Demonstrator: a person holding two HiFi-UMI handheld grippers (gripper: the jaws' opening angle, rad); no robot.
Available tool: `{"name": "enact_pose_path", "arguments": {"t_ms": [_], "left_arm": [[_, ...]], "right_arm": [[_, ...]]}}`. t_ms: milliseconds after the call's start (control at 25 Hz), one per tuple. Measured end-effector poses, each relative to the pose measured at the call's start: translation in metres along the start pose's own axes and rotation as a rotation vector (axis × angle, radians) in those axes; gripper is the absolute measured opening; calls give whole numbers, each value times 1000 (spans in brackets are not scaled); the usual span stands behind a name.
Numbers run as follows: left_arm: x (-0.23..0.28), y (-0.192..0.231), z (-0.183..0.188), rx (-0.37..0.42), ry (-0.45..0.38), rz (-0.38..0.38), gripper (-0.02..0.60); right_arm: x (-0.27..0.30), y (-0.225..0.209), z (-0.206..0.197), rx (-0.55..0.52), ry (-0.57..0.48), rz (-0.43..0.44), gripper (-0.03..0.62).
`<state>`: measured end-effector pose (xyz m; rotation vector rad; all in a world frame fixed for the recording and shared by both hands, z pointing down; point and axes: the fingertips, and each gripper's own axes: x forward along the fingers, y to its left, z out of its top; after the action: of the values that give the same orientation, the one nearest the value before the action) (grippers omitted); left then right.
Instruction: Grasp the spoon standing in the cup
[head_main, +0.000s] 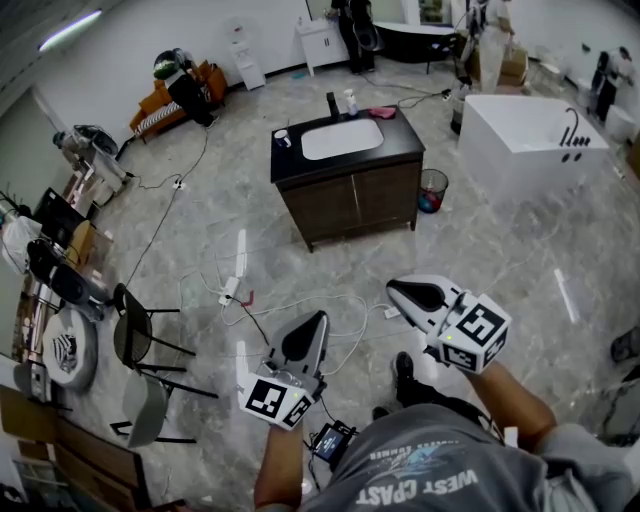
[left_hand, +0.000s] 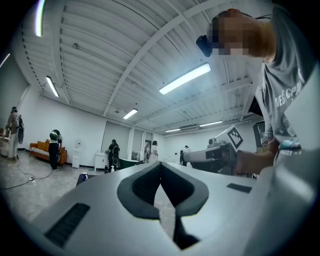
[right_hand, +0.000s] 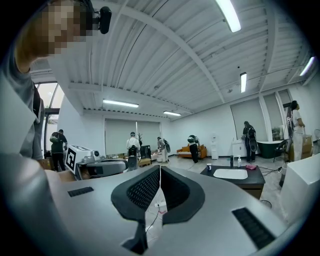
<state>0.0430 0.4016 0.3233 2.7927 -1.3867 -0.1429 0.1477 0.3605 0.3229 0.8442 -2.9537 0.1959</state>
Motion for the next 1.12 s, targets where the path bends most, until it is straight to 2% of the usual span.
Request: {"name": "enact_pose_path", "arguments": {"t_ms": [280,680,1120], "left_arm": [[32,36,-2,9,14,32,2],[123,86,-10,14,52,77,2],[199,111,-5,48,95,113,2]], "right_arm": [[35,-36,4,15,-5,36,32],[83,-135,16,42,-22,85,32],[108,-215,29,78,-45,140,32]]}}
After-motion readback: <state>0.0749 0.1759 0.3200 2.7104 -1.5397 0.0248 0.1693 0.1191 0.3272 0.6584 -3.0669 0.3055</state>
